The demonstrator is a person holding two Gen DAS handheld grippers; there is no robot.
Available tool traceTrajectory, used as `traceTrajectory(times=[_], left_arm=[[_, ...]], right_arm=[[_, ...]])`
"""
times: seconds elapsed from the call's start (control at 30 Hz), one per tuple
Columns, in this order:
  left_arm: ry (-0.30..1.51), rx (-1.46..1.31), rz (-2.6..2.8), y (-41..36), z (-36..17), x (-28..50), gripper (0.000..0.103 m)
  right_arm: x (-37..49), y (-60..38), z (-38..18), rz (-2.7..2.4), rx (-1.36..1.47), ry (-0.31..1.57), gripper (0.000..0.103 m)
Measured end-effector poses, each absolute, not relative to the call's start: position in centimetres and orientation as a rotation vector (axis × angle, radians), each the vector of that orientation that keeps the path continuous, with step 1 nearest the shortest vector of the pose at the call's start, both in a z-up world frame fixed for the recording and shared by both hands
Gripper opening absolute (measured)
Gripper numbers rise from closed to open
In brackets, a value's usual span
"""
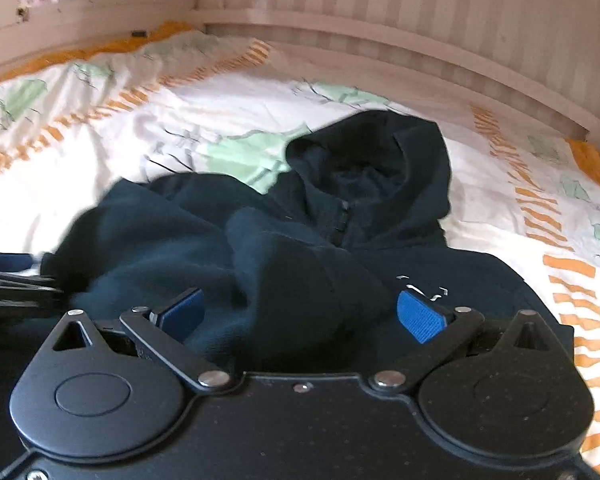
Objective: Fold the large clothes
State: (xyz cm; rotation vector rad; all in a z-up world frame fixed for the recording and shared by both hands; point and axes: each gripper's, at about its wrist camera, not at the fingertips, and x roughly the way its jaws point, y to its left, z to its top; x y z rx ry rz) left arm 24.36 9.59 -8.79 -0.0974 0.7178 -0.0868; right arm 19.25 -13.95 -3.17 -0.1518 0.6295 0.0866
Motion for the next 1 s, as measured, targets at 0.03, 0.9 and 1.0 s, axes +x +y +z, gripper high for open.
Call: traceTrajectory(times=[0.03, 0.9, 1.0], left_arm=[[0.717, -0.1, -0.088, 9.6, -8.8, 24.3, 0.087], [0.711, -0.096, -0.092, 9.5, -8.9, 24.4, 0.089], [0.725, -0.106, -0.1, 9.7, -8.3, 24.5, 0.089]], right_arm=[[19.4, -14.5, -3.2, 0.059, -0.144, 0.624, 0.1], [12.6, -28.8, -5.2, -0.049, 0.475, 0.642, 0.1], [13.2, -29.4, -5.3, -0.018, 0.51, 0.645, 0.099]])
